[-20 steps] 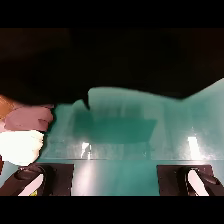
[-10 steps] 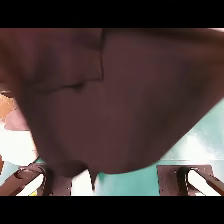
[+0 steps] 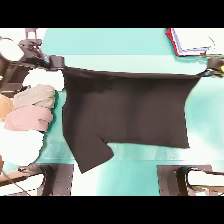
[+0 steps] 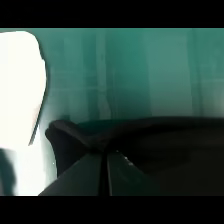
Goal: Fold the shirts.
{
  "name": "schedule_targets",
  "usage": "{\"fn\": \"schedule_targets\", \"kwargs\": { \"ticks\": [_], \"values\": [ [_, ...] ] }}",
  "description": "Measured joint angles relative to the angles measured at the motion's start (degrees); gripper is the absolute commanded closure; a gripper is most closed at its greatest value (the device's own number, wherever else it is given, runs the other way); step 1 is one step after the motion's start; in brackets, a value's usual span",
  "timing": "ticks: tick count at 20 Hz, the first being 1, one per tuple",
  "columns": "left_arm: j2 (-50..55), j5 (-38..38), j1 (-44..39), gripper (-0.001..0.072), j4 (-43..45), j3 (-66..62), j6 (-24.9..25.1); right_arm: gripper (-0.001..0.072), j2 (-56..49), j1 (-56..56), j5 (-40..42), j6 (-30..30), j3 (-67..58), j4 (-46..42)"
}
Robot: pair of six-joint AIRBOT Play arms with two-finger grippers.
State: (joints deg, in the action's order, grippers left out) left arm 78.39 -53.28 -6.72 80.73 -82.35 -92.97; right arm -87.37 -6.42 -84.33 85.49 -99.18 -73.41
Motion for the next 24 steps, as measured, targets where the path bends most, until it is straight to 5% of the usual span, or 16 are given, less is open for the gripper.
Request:
{"fn": "schedule_targets", "kwargs": {
  "ticks": [6,16,17,18,19,24],
  "values": [
    [8.46,7.78,3.34,0.0686,-3.85,-1.51,0.09,0.0697,-11.89,0.28,4.74,-2.67,-8.37,3.78],
    [10.10,-6.86,4.87,0.0684,-6.84,4.22,9.35,0.0664,-7.41,0.98,8.02,-4.46,9.27,5.68],
    [10.12,-7.45,4.87,0.0579,-6.91,5.22,9.51,0.0409,-6.51,1.01,8.66,-4.46,11.50,5.73],
    [10.12,-8.13,4.87,0.0294,-6.99,6.12,9.49,0.0237,-5.79,1.03,9.14,-4.46,13.33,5.73],
    [10.12,-8.63,4.90,0.0157,-6.99,6.73,9.07,0.0239,-5.20,1.03,9.55,-4.50,14.78,5.84],
    [5.86,-13.73,5.20,0.0175,-6.05,9.62,5.68,0.0241,-0.37,0.66,7.48,-4.48,17.79,7.93]
  ]
}}
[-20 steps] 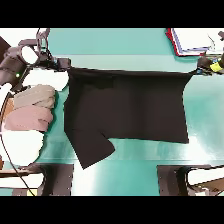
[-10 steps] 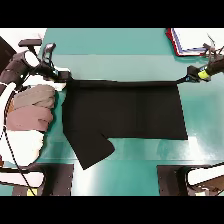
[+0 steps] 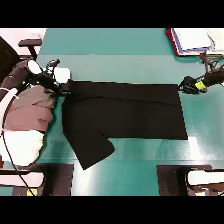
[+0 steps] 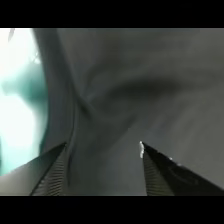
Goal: Fold the shirts.
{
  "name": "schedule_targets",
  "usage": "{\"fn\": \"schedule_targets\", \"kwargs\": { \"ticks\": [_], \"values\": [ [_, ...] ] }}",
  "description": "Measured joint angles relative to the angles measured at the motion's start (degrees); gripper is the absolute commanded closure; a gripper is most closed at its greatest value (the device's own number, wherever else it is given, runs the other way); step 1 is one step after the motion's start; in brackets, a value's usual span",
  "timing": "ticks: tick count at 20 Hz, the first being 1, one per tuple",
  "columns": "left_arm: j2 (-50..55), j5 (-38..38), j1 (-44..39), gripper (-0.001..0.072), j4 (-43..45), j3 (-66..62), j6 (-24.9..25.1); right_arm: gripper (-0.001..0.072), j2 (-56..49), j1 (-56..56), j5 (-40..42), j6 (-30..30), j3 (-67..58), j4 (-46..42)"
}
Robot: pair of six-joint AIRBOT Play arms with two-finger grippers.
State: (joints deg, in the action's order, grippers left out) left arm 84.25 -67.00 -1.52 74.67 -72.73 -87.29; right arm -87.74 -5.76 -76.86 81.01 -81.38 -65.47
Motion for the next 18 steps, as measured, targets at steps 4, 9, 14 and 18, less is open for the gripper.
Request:
{"fn": "schedule_targets", "kwargs": {
  "ticks": [4,9,14,18],
  "values": [
    [-12.74,-3.56,0.04,0.0175,0.35,13.00,-1.46,0.0241,8.24,-0.59,-3.58,-0.11,0.55,0.70],
    [-29.16,-4.81,0.04,0.0175,-4.46,33.57,-4.39,0.0242,15.96,-0.81,-4.59,-0.13,0.70,0.92],
    [-35.17,-2.34,0.04,0.0175,-10.80,46.16,-5.42,0.0242,18.97,-0.76,-4.76,-0.13,0.70,1.09],
    [-36.28,2.60,-1.44,0.0177,-18.29,51.17,-3.56,0.0265,19.52,-0.09,-4.79,-0.13,0.72,1.29]
  ]
}}
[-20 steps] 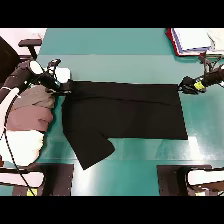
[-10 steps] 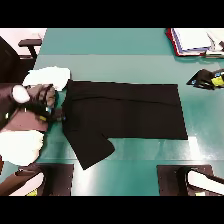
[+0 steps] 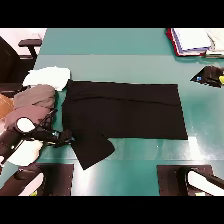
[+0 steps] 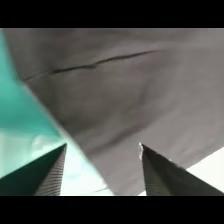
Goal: Fold the shirts.
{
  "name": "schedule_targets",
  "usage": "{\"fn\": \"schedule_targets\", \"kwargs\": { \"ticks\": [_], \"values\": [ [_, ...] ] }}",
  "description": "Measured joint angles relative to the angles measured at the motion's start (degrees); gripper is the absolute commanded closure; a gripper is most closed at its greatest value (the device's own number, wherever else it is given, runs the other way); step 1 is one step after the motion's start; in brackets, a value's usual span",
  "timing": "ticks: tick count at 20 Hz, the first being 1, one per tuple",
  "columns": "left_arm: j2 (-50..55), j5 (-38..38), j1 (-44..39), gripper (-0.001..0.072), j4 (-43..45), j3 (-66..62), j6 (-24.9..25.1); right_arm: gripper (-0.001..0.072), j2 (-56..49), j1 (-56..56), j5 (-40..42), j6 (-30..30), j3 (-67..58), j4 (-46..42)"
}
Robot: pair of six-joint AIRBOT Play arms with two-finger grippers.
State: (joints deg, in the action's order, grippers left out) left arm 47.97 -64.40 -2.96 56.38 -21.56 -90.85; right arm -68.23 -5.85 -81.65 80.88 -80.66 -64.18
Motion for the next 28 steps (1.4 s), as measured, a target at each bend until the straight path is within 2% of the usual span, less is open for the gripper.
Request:
{"fn": "schedule_targets", "kwargs": {
  "ticks": [1,2,3,8,14,20,21,24,26,27,28],
  "values": [
    [-0.15,1.22,-1.09,0.0223,-1.27,0.59,0.31,0.0265,0.09,0.11,-0.02,0.00,0.00,0.17],
    [-0.26,2.69,-2.12,0.0489,-1.99,1.07,0.52,0.0265,0.11,0.15,-0.07,0.02,0.00,0.15],
    [-0.11,4.24,-2.99,0.0679,-2.29,1.57,0.79,0.0265,0.15,0.20,-0.33,0.00,0.00,0.09],
    [-0.28,5.33,-4.74,0.0687,-4.26,-0.20,1.64,0.0261,2.12,-3.28,-4.09,0.02,4.28,-2.23],
    [-0.28,3.72,-5.14,0.0686,-4.55,-4.28,2.58,0.0260,8.98,-17.22,-4.74,0.07,28.85,-7.34],
    [-0.28,3.34,-5.14,0.0686,-4.52,-5.07,2.80,0.0263,10.32,-25.14,3.54,0.17,48.09,-2.29],
    [-0.31,3.34,-5.14,0.0686,-4.50,-5.11,2.80,0.0292,10.01,-25.55,5.07,0.17,49.53,-1.05],
    [-0.28,3.34,-5.14,0.0687,-4.39,-5.16,2.80,0.0478,7.50,-25.97,6.97,0.09,51.71,2.43],
    [-0.28,3.32,-5.14,0.0688,-3.91,-5.22,2.80,0.0659,5.60,-24.87,8.74,-0.59,52.28,3.67],
    [-0.31,3.15,-5.14,0.0688,-3.23,-5.42,2.80,0.0696,4.81,-23.80,9.62,-0.98,52.41,4.26],
    [-0.39,2.43,-5.14,0.0689,-2.08,-5.86,2.69,0.0696,4.39,-22.47,10.12,-1.33,52.24,4.48]
  ]
}}
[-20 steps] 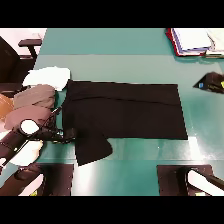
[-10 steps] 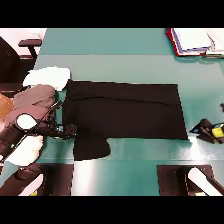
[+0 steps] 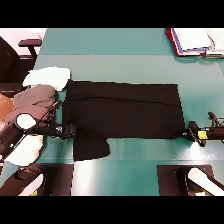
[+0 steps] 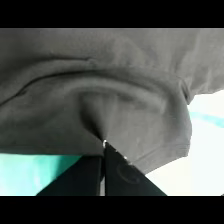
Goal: Fold the shirts.
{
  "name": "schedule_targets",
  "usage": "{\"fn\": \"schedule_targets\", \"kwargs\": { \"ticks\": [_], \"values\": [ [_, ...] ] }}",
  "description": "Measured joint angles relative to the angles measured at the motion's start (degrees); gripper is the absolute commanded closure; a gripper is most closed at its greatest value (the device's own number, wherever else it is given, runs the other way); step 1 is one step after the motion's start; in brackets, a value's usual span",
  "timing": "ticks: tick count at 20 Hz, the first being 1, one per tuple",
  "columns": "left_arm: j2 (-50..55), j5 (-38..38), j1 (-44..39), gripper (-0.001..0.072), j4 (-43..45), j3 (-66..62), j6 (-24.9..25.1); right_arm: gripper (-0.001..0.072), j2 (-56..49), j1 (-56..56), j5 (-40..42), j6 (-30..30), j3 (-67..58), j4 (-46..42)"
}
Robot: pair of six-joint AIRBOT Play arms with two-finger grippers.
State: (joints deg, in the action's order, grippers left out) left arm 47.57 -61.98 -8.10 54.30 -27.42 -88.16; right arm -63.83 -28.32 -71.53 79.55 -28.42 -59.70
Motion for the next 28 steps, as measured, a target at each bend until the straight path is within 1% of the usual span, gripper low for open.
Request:
{"fn": "schedule_targets", "kwargs": {
  "ticks": [3,5,7,9,11,14,16,20,25,26,27,28],
  "values": [
    [-2.47,-3.98,0.00,0.0688,4.55,-1.62,-1.42,0.0696,0.79,4.68,0.46,-0.44,-2.32,-2.78],
    [-6.12,-8.15,0.00,0.0688,7.21,-2.23,-2.97,0.0696,3.45,7.78,-0.76,-0.11,-5.01,-8.22],
    [-10.03,-13.90,-0.02,0.0688,8.52,-2.67,-4.26,0.0697,7.43,10.91,-6.51,0.04,-7.50,-10.97],
    [-12.98,-19.74,0.00,0.0688,8.96,-3.85,-5.31,0.0697,11.65,13.14,-11.61,1.07,-9.70,-16.85],
    [-13.86,-22.82,-0.02,0.0688,9.31,-6.14,-6.05,0.0698,15.23,15.06,-15.32,2.27,-11.98,-20.28],
    [-11.08,-21.09,-0.04,0.0688,10.40,-10.62,-6.08,0.0697,16.79,17.68,-16.94,3.50,-16.20,-22.25],
    [-6.27,-17.90,-0.04,0.0687,11.69,-14.03,-4.70,0.0697,14.29,20.02,-15.78,3.89,-19.76,-22.34],
    [8.00,-10.43,0.11,0.0686,15.02,-23.12,-1.55,0.0697,2.97,23.54,-11.39,4.26,-29.31,-22.03],
    [24.09,-1.97,0.52,0.0686,17.86,-35.10,-0.26,0.0696,-13.25,24.35,-8.26,4.31,-42.05,-17.29],
    [25.99,-0.72,0.57,0.0685,18.32,-36.59,-0.24,0.0685,-16.09,24.46,-7.76,4.22,-44.37,-16.04],
    [27.61,0.76,0.59,0.0683,18.49,-37.79,-0.20,0.0562,-18.49,24.55,-7.48,4.09,-46.40,-14.80],
    [28.72,1.79,0.57,0.0661,18.69,-38.58,-0.17,0.0431,-20.81,24.55,-7.23,3.78,-48.37,-13.62]
  ]
}}
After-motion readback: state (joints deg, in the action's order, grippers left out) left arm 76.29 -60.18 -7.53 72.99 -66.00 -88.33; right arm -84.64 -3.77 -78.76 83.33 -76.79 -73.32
